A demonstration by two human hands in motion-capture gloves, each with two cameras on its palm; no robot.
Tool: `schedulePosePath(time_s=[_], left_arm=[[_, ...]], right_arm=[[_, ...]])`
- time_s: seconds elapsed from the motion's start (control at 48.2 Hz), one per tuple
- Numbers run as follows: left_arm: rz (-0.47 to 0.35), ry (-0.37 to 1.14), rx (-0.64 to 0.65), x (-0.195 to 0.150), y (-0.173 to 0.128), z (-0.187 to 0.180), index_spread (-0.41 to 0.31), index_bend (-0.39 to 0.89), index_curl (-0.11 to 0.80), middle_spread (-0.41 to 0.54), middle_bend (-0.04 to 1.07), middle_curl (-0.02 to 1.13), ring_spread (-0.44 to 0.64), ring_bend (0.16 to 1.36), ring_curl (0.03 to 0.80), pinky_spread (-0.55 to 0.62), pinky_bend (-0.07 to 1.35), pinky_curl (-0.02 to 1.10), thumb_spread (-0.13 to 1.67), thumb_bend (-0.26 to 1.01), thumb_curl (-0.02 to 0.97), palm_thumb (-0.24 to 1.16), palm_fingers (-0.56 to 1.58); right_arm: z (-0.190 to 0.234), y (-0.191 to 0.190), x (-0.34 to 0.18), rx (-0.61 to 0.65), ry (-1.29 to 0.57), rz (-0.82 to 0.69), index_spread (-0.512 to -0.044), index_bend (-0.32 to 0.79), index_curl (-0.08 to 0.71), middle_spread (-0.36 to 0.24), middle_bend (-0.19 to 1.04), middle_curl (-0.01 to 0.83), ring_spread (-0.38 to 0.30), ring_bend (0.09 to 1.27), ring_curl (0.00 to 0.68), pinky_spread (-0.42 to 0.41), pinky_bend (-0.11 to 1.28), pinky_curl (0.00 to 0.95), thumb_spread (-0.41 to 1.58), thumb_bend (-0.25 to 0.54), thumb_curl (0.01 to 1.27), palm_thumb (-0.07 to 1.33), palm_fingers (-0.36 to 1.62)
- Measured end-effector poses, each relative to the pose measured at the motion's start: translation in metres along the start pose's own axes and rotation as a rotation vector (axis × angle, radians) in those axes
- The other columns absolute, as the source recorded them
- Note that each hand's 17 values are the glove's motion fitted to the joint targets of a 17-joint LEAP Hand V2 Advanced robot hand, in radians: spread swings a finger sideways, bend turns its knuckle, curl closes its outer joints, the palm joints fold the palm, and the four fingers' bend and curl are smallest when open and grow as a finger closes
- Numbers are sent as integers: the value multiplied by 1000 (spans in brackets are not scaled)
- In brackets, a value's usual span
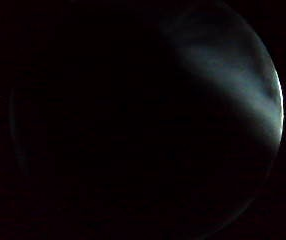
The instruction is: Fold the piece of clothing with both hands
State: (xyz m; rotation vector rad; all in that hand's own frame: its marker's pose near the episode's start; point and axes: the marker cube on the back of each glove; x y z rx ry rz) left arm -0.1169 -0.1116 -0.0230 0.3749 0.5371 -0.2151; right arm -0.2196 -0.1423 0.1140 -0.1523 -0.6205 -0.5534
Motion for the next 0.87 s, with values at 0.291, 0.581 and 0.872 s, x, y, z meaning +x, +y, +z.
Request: schedulePosePath(time_s=[0.291,0.581,0.872], left_arm=[[25,-68,-38,-4,1,14,-177,164,406,-87,186,426,71,374,343,241,183,363,1417,14,374,651,694],[77,-183,-48,11,10,20,-170,163,408,-86,190,426,74,370,347,238,180,355,1419,-1,378,666,694],[165,-302,-17,35,21,36,-173,157,405,-98,195,429,61,381,353,249,174,341,1416,-6,376,665,703]], right_arm=[[-72,30,6,-96,-45,-77,-309,155,415,-137,145,297,-130,419,419,-78,526,360,865,-17,651,994,674],[-170,75,15,-8,476,164,-312,181,407,-74,191,332,-75,318,384,74,441,333,1113,-17,591,912,710],[-202,83,61,240,836,440,-316,197,430,-48,154,336,-8,179,348,200,373,320,1211,-21,544,832,623]])
